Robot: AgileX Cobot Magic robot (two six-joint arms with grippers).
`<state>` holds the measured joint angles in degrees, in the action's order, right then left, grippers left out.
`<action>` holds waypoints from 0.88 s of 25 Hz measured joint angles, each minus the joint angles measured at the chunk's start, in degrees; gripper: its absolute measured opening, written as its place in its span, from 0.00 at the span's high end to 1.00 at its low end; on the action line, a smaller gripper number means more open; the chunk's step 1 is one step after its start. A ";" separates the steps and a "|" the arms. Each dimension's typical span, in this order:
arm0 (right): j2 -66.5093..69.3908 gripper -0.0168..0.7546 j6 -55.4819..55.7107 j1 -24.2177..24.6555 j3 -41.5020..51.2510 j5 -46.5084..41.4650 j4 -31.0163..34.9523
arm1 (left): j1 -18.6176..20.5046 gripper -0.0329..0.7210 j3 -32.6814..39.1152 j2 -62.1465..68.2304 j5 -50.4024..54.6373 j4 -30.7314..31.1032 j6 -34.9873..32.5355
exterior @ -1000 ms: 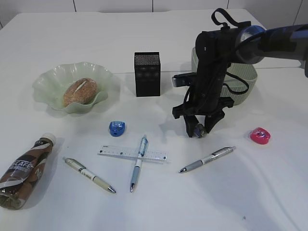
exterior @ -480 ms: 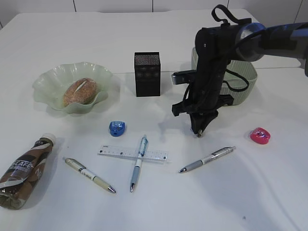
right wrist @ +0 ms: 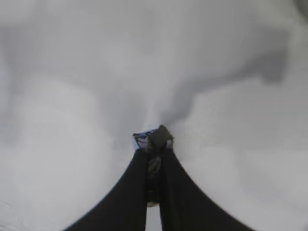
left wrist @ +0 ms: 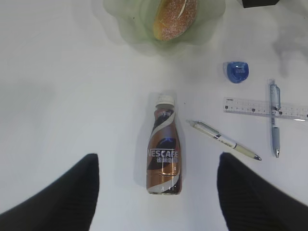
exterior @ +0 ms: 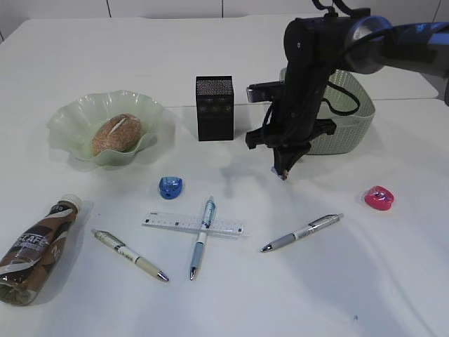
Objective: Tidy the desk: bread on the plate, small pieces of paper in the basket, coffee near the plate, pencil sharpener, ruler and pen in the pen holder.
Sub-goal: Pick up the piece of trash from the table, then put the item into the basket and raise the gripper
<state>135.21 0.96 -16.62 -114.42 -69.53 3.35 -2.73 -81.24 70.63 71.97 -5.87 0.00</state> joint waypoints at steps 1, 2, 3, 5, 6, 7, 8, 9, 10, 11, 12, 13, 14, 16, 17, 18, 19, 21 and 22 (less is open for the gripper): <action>0.00 0.92 0.00 0.00 -0.34 0.00 0.28 | 0.00 0.24 0.00 0.00 0.00 0.00 0.00; 0.00 0.92 0.00 0.00 -1.28 0.00 1.43 | 0.00 0.24 0.00 0.00 0.00 0.00 0.00; 0.00 0.92 0.00 0.00 -1.63 0.00 2.17 | 0.00 0.24 0.00 0.00 0.00 0.00 0.00; -0.11 0.92 0.00 0.00 -2.41 -0.31 4.52 | 0.00 0.24 0.00 0.00 0.00 0.00 0.33; -0.23 0.92 0.00 0.00 -3.22 -0.31 4.96 | 0.00 0.24 0.00 0.00 0.00 0.00 0.31; -0.33 0.92 0.00 0.00 -3.76 -0.43 5.22 | 0.00 0.24 0.00 0.00 0.00 0.00 0.41; -0.33 0.92 0.00 0.00 -4.90 -0.53 5.35 | 0.00 0.24 0.00 0.00 0.00 0.00 0.41; -0.33 0.92 0.00 0.00 -5.90 -0.52 5.35 | 0.00 0.24 0.00 0.00 0.00 0.00 0.41; -0.33 0.92 0.13 0.00 -7.19 -0.52 5.35 | 0.00 0.24 0.00 0.00 0.00 0.00 0.41; -0.33 0.92 0.49 0.00 -8.39 -0.54 5.14 | 0.00 0.24 0.00 0.00 0.00 0.00 0.41; -0.33 0.92 0.49 0.00 -8.39 -0.54 5.14 | 0.00 0.24 0.00 0.00 0.00 0.00 0.41; -0.33 0.92 0.63 0.00 -11.17 -0.64 4.88 | 0.00 0.24 0.00 0.00 0.00 0.00 0.41; -0.33 0.92 0.77 0.00 -11.96 -0.64 4.80 | 0.00 0.24 0.00 0.00 0.00 0.00 0.41; -0.43 0.92 0.87 0.00 -14.56 -0.64 4.75 | 0.00 0.24 0.00 0.00 0.00 0.00 0.41; -0.43 0.92 0.87 0.00 -14.56 -0.64 4.75 | 0.00 0.24 0.00 0.00 0.00 0.00 0.41; -0.66 0.92 1.01 0.00 -16.97 -0.73 3.96 | 0.00 0.24 0.00 0.00 0.00 0.00 0.41; -0.89 0.92 1.16 0.00 -18.29 -0.86 2.37 | 0.00 0.24 0.00 0.00 0.00 0.00 0.41; -0.92 0.92 1.16 0.00 -18.67 -1.00 1.85 | 0.00 0.24 0.00 0.00 0.00 0.00 0.41; -1.13 0.92 1.39 0.24 -19.68 -1.22 -0.23 | 0.00 0.24 0.00 0.00 0.00 0.00 0.41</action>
<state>134.08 2.34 -16.38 -134.10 -70.76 3.12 -2.73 -81.24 70.63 71.97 -5.87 0.41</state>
